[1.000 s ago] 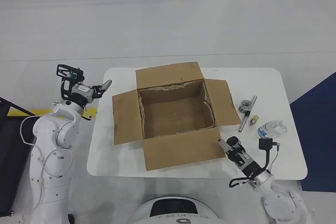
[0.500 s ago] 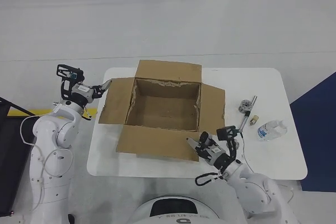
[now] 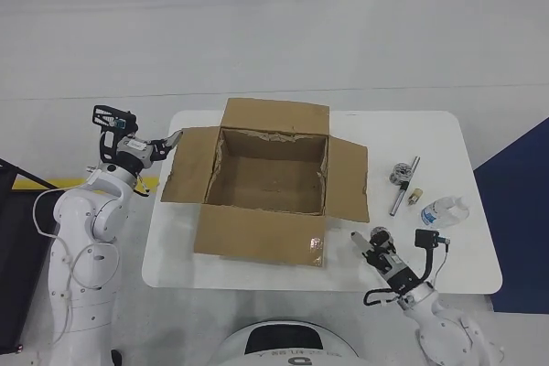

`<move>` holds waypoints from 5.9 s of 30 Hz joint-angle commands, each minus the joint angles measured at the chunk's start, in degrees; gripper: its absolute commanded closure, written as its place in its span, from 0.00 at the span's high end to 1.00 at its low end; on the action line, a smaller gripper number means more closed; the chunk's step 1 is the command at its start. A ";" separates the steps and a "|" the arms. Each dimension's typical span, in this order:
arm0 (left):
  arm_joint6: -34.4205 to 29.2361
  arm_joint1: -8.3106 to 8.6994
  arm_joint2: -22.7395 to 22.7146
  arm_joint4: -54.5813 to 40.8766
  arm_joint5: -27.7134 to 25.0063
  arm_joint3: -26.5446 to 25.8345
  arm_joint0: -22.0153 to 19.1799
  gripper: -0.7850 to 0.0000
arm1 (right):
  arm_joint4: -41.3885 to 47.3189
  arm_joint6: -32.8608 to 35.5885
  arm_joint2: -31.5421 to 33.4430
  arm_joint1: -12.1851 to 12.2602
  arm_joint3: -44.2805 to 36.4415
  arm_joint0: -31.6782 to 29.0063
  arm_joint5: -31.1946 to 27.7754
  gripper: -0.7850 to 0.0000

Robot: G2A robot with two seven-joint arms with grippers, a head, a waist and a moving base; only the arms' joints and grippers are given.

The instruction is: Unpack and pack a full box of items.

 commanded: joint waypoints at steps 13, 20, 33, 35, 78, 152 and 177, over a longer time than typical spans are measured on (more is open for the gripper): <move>0.00 0.00 0.00 0.00 0.00 0.00 0.00 1.00 | -13.22 -26.93 8.28 -0.62 2.90 -8.30 0.17 1.00; 0.00 0.00 0.00 0.00 0.00 0.00 0.00 1.00 | -24.32 -46.96 6.62 -2.84 5.57 -5.79 30.46 1.00; 0.00 0.00 0.00 0.00 0.00 0.00 0.00 1.00 | -37.05 -32.87 0.87 -3.81 17.93 18.22 52.76 1.00; 0.00 0.00 0.00 0.00 0.00 0.00 0.00 1.00 | -38.46 -30.46 0.81 -3.79 19.11 19.56 52.98 1.00; 0.00 0.00 0.00 0.00 0.00 0.00 0.00 1.00 | -35.17 -27.15 6.01 -4.95 9.66 10.96 39.06 0.00; 0.00 0.00 0.00 0.00 0.00 0.00 0.00 1.00 | -42.46 -20.34 -2.23 -0.44 -16.75 -9.93 33.76 0.42; 0.00 0.00 0.00 0.00 0.00 0.00 0.00 1.00 | -52.04 7.84 -7.09 -0.04 6.46 10.50 27.20 0.38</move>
